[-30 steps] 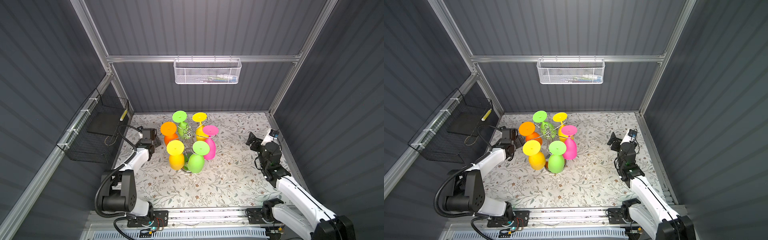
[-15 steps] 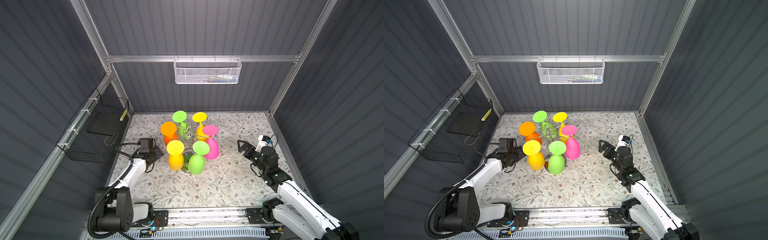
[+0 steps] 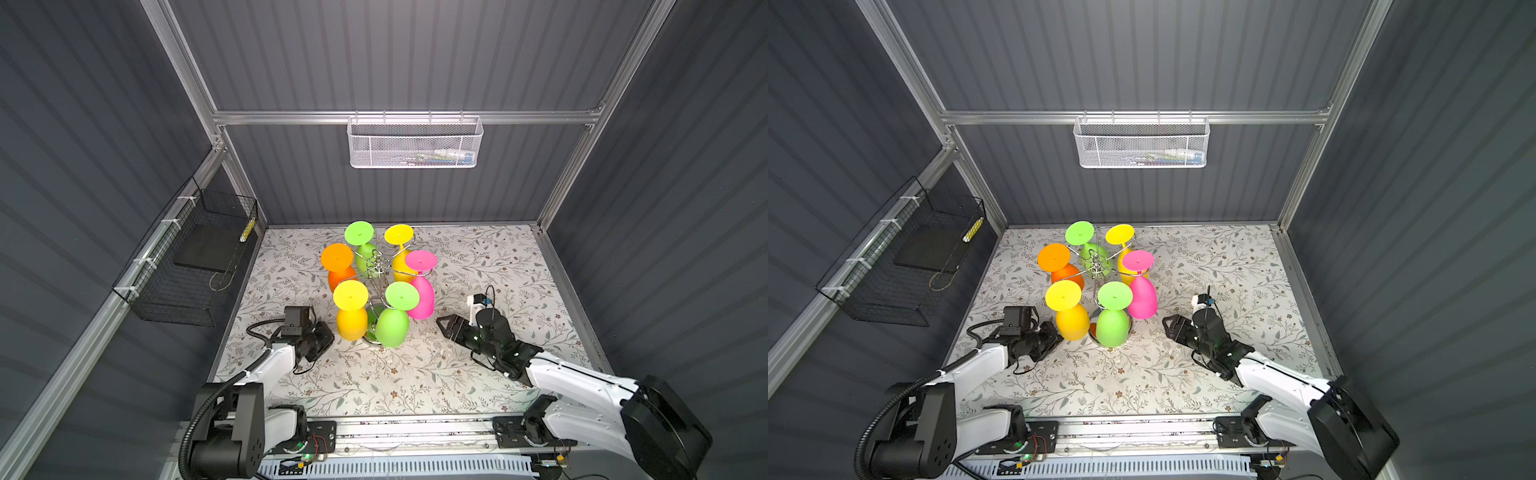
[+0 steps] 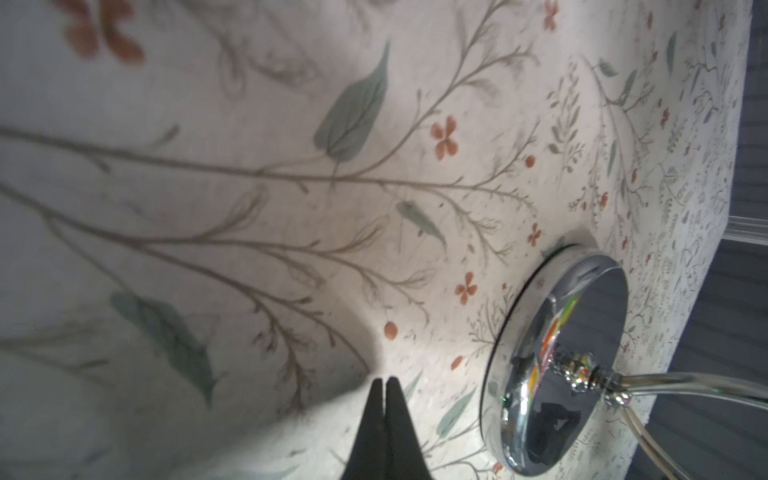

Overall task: Take the wine glass off the wine glass rack
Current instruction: 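Reach both grippers down to the chrome base of the glass rack, then push the chrome rack base farther from the robot with both grippers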

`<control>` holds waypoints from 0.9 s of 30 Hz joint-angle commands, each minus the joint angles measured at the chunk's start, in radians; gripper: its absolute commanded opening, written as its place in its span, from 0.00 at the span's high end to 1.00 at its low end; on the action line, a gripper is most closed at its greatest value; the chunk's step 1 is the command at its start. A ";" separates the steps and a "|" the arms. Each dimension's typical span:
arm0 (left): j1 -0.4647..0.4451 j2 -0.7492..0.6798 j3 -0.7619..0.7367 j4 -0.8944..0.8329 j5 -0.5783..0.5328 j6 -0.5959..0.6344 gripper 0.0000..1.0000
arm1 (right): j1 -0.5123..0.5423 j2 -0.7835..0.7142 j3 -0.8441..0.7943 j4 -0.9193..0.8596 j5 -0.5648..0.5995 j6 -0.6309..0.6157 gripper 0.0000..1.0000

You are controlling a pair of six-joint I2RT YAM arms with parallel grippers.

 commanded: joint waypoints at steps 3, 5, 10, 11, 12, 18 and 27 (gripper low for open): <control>-0.037 -0.039 -0.049 0.130 0.084 -0.048 1.00 | 0.043 0.100 0.018 0.128 -0.056 0.055 0.63; -0.079 -0.044 -0.056 0.154 0.065 -0.060 1.00 | 0.058 0.131 0.017 0.160 -0.065 0.069 0.78; -0.175 -0.012 -0.067 0.215 0.023 -0.100 1.00 | 0.103 0.218 0.026 0.250 -0.075 0.094 1.00; -0.178 -0.006 -0.080 0.236 0.024 -0.111 1.00 | 0.111 0.244 0.034 0.266 -0.084 0.102 1.00; -0.180 0.002 -0.095 0.259 0.028 -0.120 1.00 | 0.120 0.270 0.044 0.289 -0.100 0.106 1.00; -0.188 0.026 -0.131 0.328 0.045 -0.138 1.00 | 0.157 0.438 0.081 0.447 -0.178 0.147 1.00; -0.203 0.065 -0.142 0.389 0.080 -0.143 1.00 | 0.179 0.572 0.140 0.504 -0.238 0.173 1.00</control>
